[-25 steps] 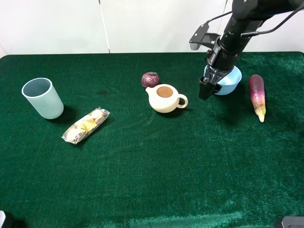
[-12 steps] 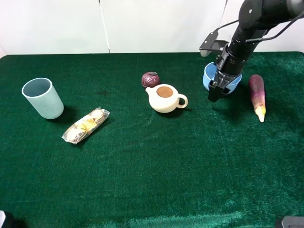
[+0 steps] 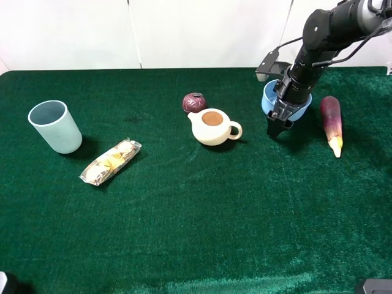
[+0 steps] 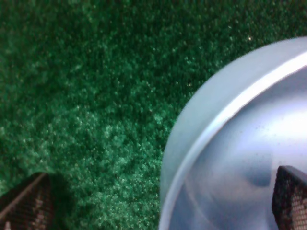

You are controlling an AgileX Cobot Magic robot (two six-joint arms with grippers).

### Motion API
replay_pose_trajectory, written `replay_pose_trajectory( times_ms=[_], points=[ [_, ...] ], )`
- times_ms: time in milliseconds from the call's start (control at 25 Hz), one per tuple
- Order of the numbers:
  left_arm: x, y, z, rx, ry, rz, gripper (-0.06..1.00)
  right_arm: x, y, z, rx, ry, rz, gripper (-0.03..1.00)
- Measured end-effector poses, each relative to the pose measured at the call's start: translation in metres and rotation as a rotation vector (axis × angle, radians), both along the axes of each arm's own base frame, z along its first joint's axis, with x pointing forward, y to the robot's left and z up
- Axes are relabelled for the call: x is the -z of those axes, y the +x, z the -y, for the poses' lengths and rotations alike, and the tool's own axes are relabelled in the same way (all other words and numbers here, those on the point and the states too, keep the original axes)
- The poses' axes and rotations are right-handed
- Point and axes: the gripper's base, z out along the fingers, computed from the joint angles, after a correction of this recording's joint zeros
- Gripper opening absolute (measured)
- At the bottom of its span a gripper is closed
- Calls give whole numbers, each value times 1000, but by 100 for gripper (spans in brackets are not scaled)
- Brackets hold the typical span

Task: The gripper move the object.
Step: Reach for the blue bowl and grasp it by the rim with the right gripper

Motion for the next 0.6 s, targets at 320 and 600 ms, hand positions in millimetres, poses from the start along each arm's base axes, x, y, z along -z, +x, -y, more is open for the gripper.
replay_pose_trajectory(
  times_ms=[320, 600],
  points=[
    [0, 0, 0, 0, 0, 0, 99, 0, -1, -1, 8, 7, -17, 58],
    [0, 0, 0, 0, 0, 0, 99, 0, -1, -1, 8, 7, -17, 20]
  ],
)
